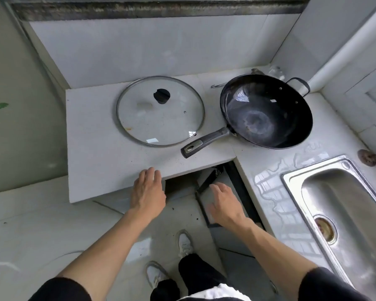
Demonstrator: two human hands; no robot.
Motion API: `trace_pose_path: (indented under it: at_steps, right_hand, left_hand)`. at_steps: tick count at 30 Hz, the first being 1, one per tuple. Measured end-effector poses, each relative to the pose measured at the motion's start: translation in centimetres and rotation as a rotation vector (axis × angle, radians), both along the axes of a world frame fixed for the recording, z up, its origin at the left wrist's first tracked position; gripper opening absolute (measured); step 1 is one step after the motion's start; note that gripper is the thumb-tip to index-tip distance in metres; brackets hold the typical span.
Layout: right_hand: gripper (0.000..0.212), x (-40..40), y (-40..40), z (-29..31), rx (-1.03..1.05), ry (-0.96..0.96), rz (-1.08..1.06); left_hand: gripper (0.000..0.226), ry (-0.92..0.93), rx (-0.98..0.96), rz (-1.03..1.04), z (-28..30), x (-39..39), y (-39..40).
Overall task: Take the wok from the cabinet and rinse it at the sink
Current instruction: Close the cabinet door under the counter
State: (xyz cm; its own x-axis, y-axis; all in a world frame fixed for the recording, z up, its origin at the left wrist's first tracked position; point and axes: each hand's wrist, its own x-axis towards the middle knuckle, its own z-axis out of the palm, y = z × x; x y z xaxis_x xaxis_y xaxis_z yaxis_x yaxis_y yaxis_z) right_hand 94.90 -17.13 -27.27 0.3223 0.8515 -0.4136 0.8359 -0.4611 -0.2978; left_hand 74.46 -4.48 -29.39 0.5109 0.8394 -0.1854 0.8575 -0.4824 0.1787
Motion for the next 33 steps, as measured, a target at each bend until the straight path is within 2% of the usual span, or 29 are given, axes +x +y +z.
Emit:
trace_pose_path:
  at_steps: [5,9,16,23,33]
  right_hand:
    - [0.070,2.1,-3.7,-1.0,-0.127,-0.059,-0.169]
    - [0.074,2.9,-5.7,-1.9,-0.218,-0.096,-0.172]
    - [0.080,3.3,-7.4,-2.8,-0.239,-0.140,-0.184]
    - [0.091,3.3,-7.7,-2.6,-0.203,-0.059,-0.231]
    - [0.089,1.9,-8.0,-3.1,-0.115,-0.014,-0.233]
  left_hand:
    - [0.062,0.099,0.014,-0.012,-1.1,-0.5,0.2]
    - [0.066,0.163,0.003,-0.052,-1.1,-0.3,0.6]
    - [0.081,0.360,0.036,-0.113,-0.8,0.5,0.1]
    - [0.083,0.344,0.046,-0.107,-0.4,0.1,-0.3]
    - [0.086,0.334,0.061,-0.131,-0.3,-0.1,-0.2]
